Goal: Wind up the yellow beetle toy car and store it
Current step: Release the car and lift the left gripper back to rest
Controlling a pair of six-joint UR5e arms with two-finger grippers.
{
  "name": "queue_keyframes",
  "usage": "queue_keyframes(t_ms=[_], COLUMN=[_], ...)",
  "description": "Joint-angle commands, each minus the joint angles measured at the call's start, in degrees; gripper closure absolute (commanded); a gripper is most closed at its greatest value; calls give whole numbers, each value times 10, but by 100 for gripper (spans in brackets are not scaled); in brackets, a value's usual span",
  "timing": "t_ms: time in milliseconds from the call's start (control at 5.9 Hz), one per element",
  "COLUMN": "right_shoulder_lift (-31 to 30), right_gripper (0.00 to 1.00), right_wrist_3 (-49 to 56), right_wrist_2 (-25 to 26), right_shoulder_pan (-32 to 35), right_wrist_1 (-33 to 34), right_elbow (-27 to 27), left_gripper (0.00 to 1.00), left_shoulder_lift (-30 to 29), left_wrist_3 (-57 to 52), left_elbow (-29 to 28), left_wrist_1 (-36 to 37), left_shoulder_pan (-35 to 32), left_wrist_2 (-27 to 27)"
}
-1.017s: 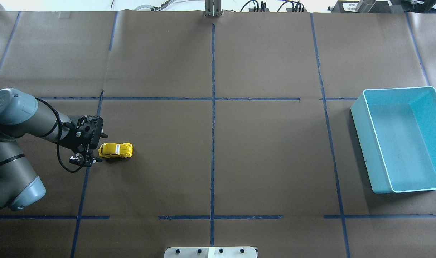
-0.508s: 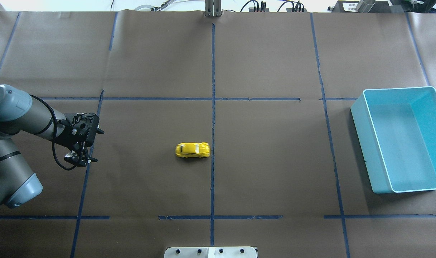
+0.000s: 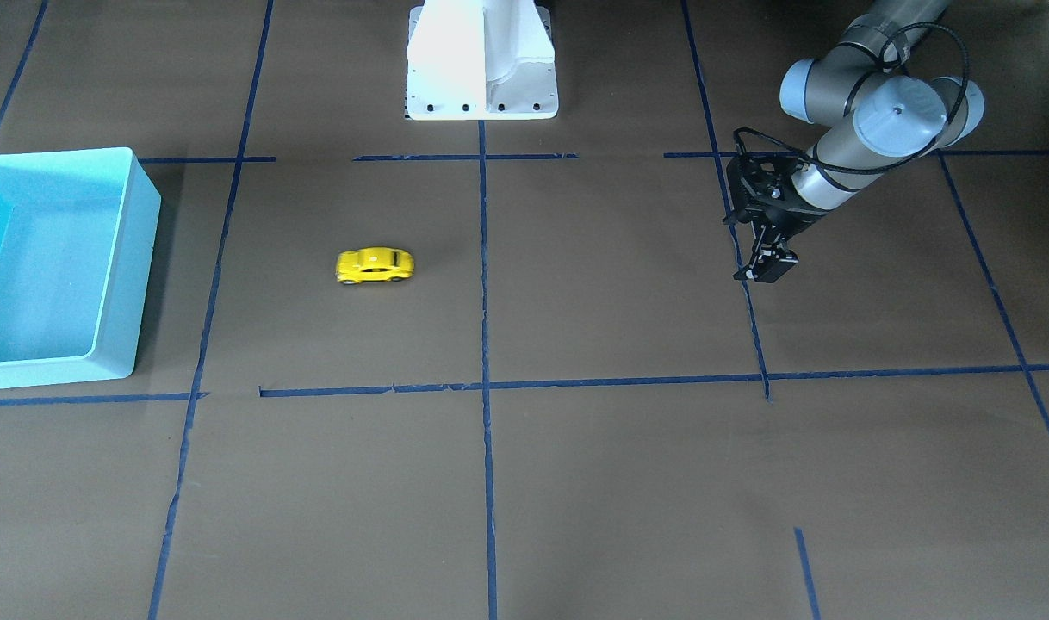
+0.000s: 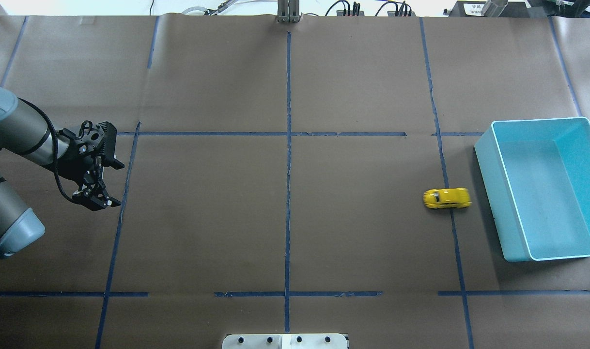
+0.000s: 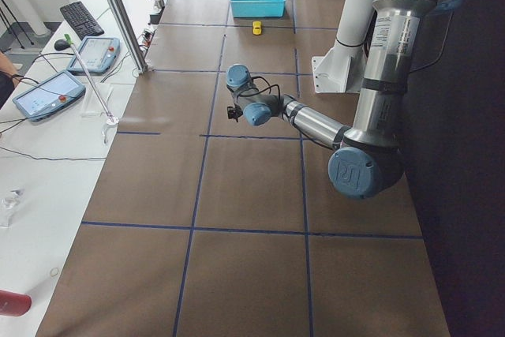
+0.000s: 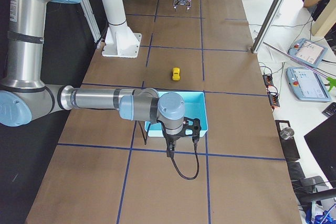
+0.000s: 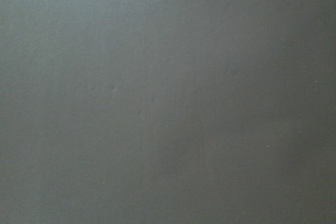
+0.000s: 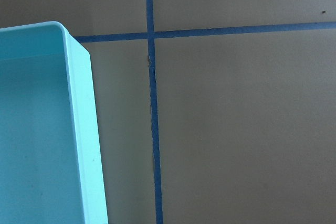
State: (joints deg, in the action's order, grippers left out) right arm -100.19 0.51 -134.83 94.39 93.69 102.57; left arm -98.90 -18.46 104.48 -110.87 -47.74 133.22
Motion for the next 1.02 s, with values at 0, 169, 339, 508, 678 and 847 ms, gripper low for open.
queue_keyframes(t_ms=[0, 169, 339, 508, 678, 847], right_shoulder_lift=[0, 0, 0, 0, 2, 2], right_gripper=[0, 0, 0, 0, 0, 0], right_wrist_3=[-1, 0, -1, -1, -1, -1], right_wrist_2=[0, 0, 0, -1, -1, -1], right_shoulder_pan=[0, 0, 0, 3, 9, 9], right_wrist_1=[0, 0, 0, 0, 0, 1], right_elbow=[0, 0, 0, 3, 10, 23], left_gripper=[0, 0, 0, 0, 0, 0], left_shoulder_lift=[-7, -7, -8, -9, 0, 11], left_wrist_3=[36, 36, 38, 67, 95, 116], left_elbow=[108, 119, 122, 126, 125, 124], left_wrist_1=[209, 234, 279, 318, 320, 342], left_shoulder_pan=[-14, -37, -75, -107, -140, -173], left_wrist_2=[10, 11, 15, 28, 28, 27])
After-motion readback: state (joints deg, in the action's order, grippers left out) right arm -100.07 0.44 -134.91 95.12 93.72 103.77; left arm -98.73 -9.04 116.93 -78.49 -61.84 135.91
